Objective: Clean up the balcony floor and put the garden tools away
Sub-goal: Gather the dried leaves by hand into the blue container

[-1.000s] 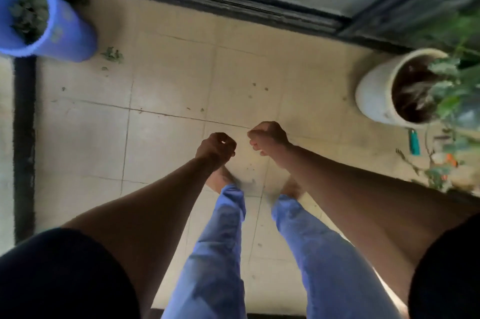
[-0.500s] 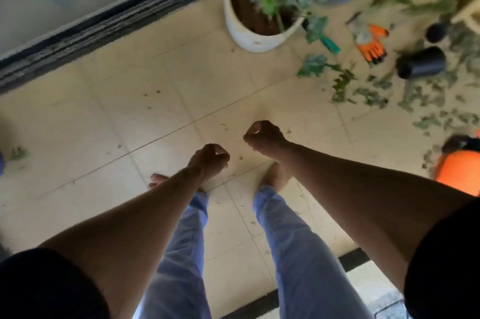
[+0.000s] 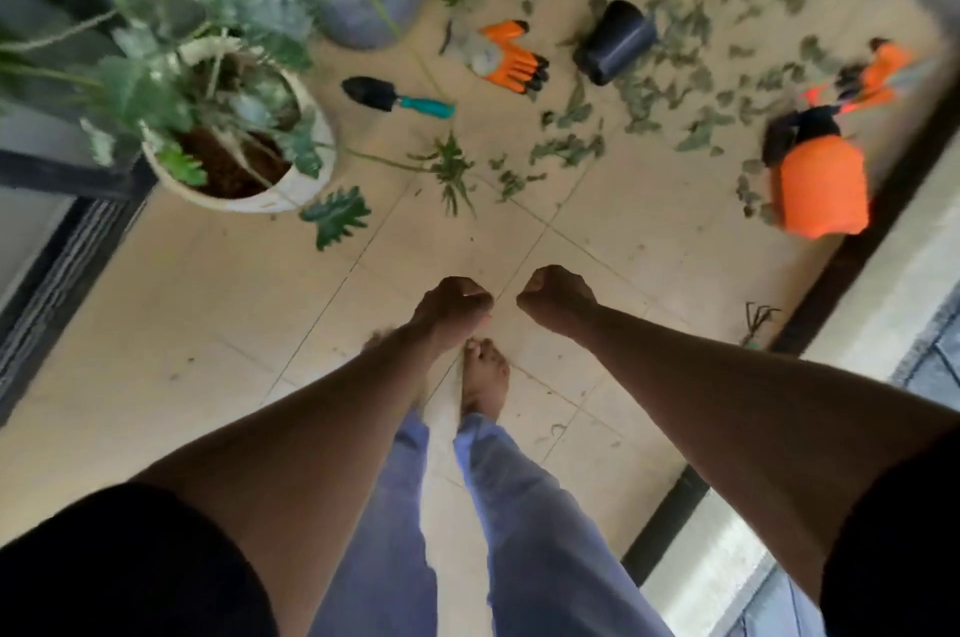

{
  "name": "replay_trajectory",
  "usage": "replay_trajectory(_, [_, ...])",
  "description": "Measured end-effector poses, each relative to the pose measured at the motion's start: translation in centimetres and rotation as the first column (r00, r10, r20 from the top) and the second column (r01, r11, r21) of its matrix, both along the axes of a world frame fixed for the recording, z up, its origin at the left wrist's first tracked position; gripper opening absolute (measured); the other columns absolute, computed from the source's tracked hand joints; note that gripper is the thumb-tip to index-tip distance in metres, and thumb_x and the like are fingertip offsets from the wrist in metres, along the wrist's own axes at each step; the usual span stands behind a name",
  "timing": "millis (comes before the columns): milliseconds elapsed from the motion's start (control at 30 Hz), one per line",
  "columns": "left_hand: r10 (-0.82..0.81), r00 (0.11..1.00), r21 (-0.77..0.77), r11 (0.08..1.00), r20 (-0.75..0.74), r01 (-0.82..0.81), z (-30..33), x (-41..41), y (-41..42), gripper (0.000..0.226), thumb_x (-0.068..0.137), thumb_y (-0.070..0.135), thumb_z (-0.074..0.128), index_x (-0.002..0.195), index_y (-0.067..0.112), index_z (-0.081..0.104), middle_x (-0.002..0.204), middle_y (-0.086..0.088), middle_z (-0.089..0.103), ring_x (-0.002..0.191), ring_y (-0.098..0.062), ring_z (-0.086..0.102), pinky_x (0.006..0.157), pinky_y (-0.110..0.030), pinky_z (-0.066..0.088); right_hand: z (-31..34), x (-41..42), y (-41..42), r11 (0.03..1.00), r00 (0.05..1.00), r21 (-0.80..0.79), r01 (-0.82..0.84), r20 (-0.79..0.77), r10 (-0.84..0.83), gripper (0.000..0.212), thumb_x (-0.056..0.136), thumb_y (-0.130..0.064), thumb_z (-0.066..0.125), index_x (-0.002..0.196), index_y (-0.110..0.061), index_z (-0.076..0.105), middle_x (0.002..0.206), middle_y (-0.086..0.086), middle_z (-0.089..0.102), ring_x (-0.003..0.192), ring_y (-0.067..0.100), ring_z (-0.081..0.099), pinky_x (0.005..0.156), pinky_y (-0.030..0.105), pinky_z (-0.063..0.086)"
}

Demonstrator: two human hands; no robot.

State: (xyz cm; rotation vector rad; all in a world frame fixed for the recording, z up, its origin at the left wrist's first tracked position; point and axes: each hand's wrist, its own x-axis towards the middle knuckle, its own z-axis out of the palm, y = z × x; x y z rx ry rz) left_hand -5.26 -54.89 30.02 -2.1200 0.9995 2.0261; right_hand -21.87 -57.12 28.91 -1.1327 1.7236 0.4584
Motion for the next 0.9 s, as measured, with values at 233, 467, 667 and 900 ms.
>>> replay_trajectory(233, [-0.196,0.98,0.003,0.981,-0.024,0.196,-2.4,-7.0,-7.4,0.015,0.093,0.022,0.058,0.092,0.013,0.07,0.101,-0.015,0.075,0.084,-0.029,0.065,0.072,-0.034,0.051,-0.3,-5.4,-5.0,0.994,0.995,-0.044,0.097,0.008,-0.097,0.025,0.086,-0.026,0.059,0.11,-0.022,0.068,0.117,0.006,0.068,0.109,0.029,0.064,0.083,0.028,0.05])
replay_trajectory(467, [-0.254,0.967,0.037,0.966,-0.017,0.255,-4.5,-9.5,-14.7,0.03,0.098,0.023,0.056,0.119,0.007,0.07,0.118,-0.016,0.073,0.111,-0.035,0.07,0.095,-0.046,0.058,-2.1,-9.5,-11.6,0.986,0.987,-0.057,0.157,-0.01,-0.158,0.018,0.087,-0.03,0.057,0.102,-0.027,0.067,0.111,0.002,0.068,0.099,0.026,0.065,0.075,0.027,0.047])
replay_trajectory(667, [-0.224,0.974,0.093,0.971,0.021,0.222,-5.3,-10.1,-19.6,0.029,0.088,0.03,0.055,0.102,0.01,0.071,0.102,-0.014,0.076,0.099,-0.035,0.072,0.089,-0.049,0.061,-3.9,-12.3,-18.2,0.992,0.997,-0.104,0.07,0.038,-0.066,0.022,0.087,-0.028,0.06,0.108,-0.026,0.066,0.111,0.003,0.069,0.104,0.027,0.064,0.078,0.026,0.044])
replay_trajectory(900, [-0.044,0.999,0.174,0.984,0.016,0.04,-13.1,-14.0,-19.8,0.026,0.081,0.029,0.058,0.091,0.008,0.068,0.086,-0.009,0.073,0.072,-0.024,0.065,0.066,-0.032,0.051,-12.8,-15.5,-23.4,0.887,0.901,-0.165,-0.431,-0.016,0.435,0.065,0.088,-0.024,0.067,0.148,-0.023,0.041,0.142,0.013,0.047,0.13,0.036,0.047,0.099,0.043,0.051])
